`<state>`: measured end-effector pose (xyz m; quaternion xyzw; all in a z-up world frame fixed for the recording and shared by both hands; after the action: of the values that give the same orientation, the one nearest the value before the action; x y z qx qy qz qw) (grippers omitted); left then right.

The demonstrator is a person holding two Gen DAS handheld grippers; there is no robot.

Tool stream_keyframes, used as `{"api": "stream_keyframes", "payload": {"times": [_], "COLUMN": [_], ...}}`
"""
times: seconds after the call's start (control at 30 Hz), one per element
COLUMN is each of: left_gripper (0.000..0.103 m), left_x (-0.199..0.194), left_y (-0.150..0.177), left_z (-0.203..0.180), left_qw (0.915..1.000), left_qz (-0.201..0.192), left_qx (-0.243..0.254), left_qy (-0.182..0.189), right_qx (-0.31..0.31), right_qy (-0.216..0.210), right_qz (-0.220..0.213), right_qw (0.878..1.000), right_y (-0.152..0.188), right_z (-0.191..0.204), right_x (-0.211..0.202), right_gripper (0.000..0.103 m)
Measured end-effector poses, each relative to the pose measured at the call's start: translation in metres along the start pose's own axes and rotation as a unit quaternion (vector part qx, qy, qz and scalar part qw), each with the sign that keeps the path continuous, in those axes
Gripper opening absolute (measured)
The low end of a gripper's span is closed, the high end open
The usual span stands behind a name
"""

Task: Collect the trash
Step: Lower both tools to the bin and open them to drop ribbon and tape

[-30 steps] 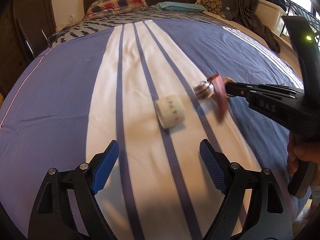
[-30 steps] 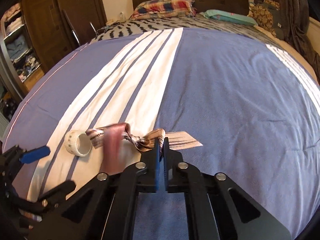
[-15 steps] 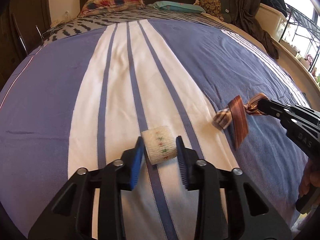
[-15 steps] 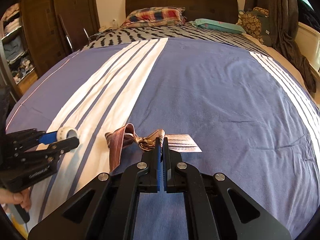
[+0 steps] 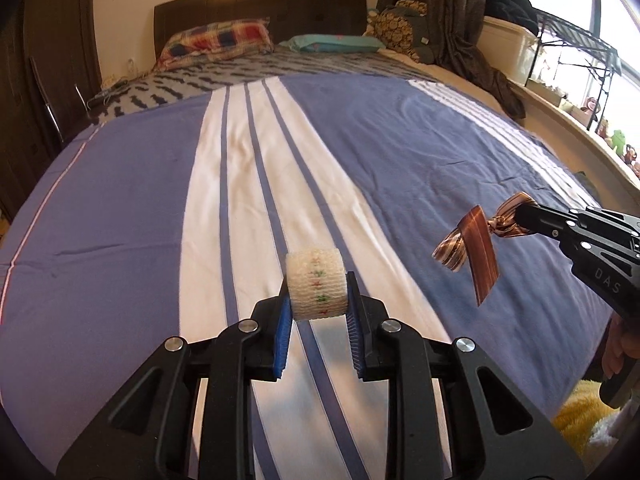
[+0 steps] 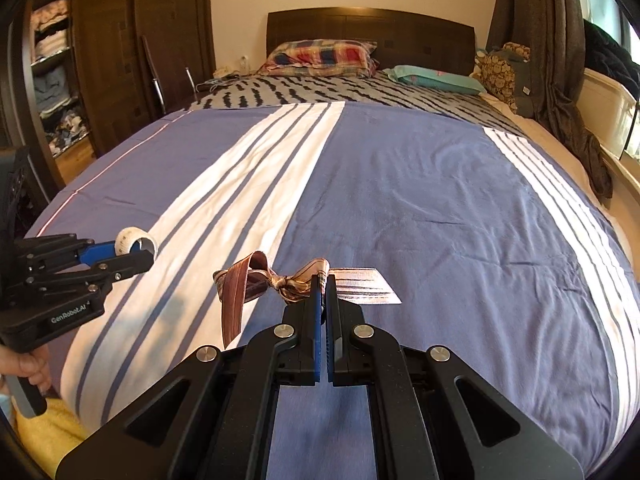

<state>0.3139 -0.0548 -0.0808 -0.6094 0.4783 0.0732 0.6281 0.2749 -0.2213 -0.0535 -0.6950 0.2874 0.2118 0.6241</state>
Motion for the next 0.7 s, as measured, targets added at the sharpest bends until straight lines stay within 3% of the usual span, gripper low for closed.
{"api": "stream_keyframes", "payload": {"times": [0.37, 0.7], "left_gripper": [0.023, 0.023], "left_x": [-0.091, -0.133], "left_y": [0.028, 0.093], "left_z": [-0.062, -0.104], "left_qw": [0.9980, 0.9959], "left_qz": [-0.047, -0.054], "left_qx": [0.043, 0.070], "left_qy": [0.006, 0.019], "right_qx": [0.003, 0.006], "right_qy": [0.003, -0.009], "right_qz": [-0.054, -0.052], "right_qw": [0.999, 0.999], "right_y": [0.024, 0.083], "right_z": [-0.011, -0.011], "right_x": [-0.103, -0.150], "right_gripper": [0.003, 0.003]}}
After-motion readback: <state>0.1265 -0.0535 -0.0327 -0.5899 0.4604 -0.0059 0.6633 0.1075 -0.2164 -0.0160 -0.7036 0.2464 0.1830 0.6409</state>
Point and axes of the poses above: each gripper's, at about its wrist camera, not at the fingertips, and x roughly the way its jaws point, z to its left, y to its underside, the point moved 1 cm from there along x, roughly the way its jaws point, and after that the axes turned 14 degrees about y, right-handed, at the moved point
